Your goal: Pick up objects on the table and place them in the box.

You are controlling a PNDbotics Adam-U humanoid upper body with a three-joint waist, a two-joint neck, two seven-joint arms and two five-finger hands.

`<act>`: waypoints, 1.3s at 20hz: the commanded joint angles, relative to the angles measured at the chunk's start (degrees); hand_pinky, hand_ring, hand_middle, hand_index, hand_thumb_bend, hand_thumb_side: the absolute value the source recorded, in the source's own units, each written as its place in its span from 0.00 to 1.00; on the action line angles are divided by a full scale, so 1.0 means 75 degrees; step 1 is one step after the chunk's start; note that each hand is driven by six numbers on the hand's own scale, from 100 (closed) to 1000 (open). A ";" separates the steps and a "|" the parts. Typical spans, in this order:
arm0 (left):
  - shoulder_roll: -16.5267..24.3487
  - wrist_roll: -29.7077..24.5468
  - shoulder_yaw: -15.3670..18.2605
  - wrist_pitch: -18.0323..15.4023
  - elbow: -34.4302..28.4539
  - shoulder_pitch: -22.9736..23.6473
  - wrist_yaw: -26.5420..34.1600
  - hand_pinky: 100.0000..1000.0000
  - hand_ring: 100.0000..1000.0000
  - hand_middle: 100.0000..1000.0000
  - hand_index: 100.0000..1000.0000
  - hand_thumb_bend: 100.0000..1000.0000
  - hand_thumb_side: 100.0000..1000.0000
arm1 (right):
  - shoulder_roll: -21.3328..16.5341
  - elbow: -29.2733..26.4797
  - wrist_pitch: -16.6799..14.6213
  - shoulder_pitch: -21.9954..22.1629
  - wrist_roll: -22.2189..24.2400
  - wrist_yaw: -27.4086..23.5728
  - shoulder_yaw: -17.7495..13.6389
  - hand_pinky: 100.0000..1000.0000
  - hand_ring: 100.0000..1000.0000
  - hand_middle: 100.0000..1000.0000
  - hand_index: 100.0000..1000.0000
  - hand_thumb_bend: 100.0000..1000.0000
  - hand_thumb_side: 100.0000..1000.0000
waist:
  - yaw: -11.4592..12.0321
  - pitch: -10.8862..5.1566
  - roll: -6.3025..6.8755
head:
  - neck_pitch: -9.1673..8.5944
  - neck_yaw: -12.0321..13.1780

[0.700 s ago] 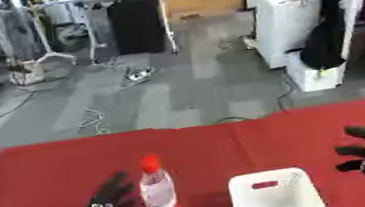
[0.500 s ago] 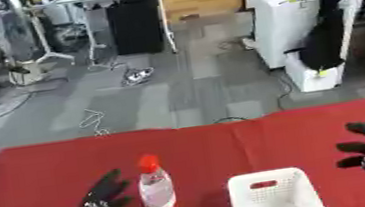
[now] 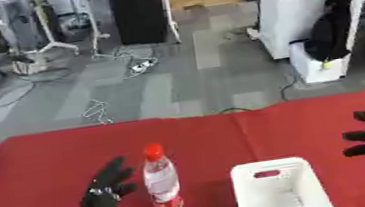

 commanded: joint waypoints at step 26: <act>0.0927 -0.1687 0.0822 0.3705 0.0673 -0.1630 -0.0158 0.82 0.92 0.92 0.99 0.95 0.13 | -0.0179 0.0055 -0.0013 0.0049 0.0191 0.0047 -0.0011 0.56 0.66 0.80 0.84 0.00 0.81 | -0.0025 -0.0112 -0.0028 | 0.0136 0.0292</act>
